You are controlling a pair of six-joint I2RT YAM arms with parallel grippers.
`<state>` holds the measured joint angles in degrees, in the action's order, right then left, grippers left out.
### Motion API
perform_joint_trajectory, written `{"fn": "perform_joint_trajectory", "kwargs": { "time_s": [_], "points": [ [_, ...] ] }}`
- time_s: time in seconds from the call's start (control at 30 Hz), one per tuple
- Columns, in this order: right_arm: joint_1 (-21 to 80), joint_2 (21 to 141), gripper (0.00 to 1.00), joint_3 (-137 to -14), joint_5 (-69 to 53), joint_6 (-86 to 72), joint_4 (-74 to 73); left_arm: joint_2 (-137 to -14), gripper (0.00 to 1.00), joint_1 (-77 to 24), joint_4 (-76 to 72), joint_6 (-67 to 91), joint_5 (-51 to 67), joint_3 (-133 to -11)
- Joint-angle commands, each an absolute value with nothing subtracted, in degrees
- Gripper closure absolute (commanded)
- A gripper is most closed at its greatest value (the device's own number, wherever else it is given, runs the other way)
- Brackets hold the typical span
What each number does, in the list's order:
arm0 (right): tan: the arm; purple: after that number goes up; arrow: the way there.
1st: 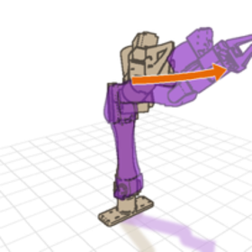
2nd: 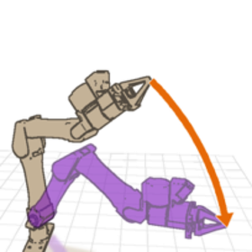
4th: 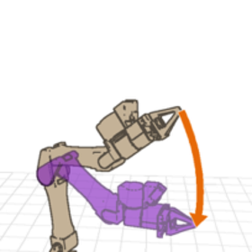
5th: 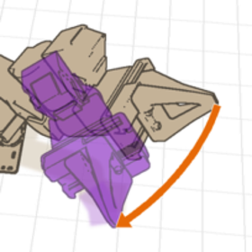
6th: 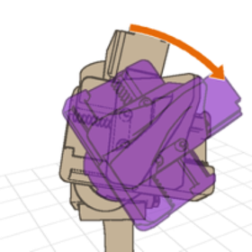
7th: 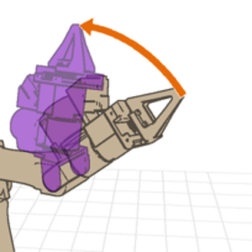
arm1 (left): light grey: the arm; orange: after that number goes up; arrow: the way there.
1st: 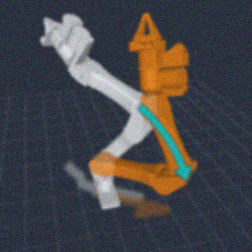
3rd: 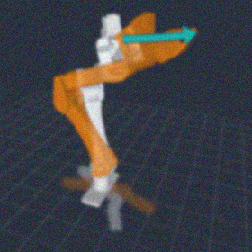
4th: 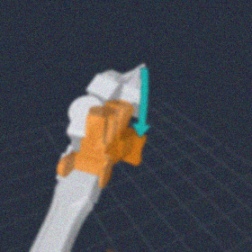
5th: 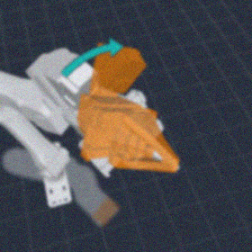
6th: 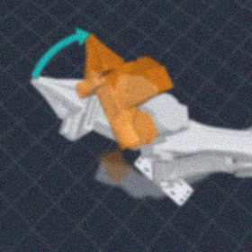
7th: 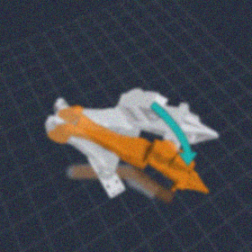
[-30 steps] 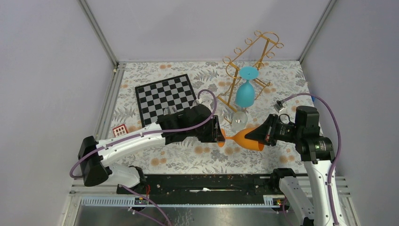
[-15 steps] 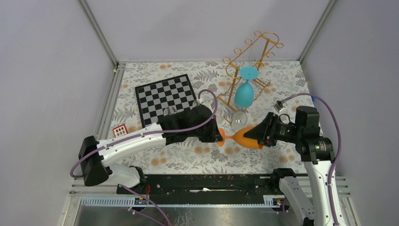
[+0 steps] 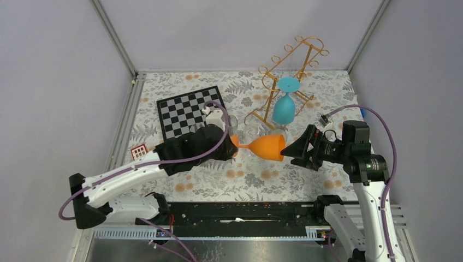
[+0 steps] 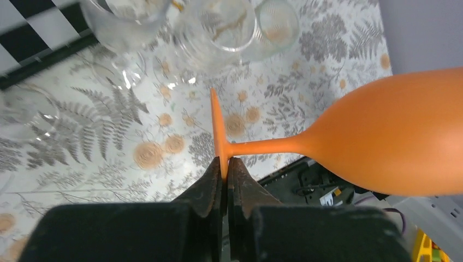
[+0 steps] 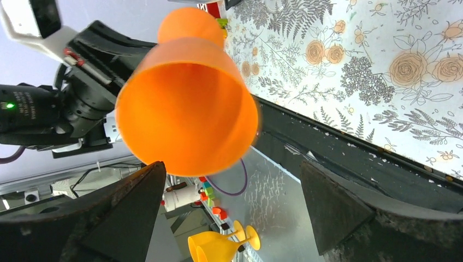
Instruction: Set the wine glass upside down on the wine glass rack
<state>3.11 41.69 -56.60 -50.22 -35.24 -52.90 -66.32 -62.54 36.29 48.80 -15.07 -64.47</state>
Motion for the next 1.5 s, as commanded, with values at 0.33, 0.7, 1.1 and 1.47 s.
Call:
{"fn": "perform_joint_trajectory", "kwargs": {
  "time_s": [0.33,0.7,1.1,1.47],
  "points": [
    [3.49,41.08,0.0,-60.16,-46.75,-32.32,-56.68,-47.11,1.0,-62.31,30.43,17.52,-23.45,-61.03],
    [3.51,41.71,0.0,-62.63,-46.54,-28.45,-61.97,-36.52,1.0,-62.31,22.71,-12.27,5.46,-53.22],
    [3.59,38.32,0.0,-55.55,-53.11,-32.18,-59.16,-40.19,1.0,-64.33,18.02,-35.22,21.92,-50.28],
    [4.12,37.71,0.0,-52.61,-58.47,-40.31,-51.2,-45.01,1.0,-78.6,14.04,-56.66,-3.0,-49.72]
  ]
}}
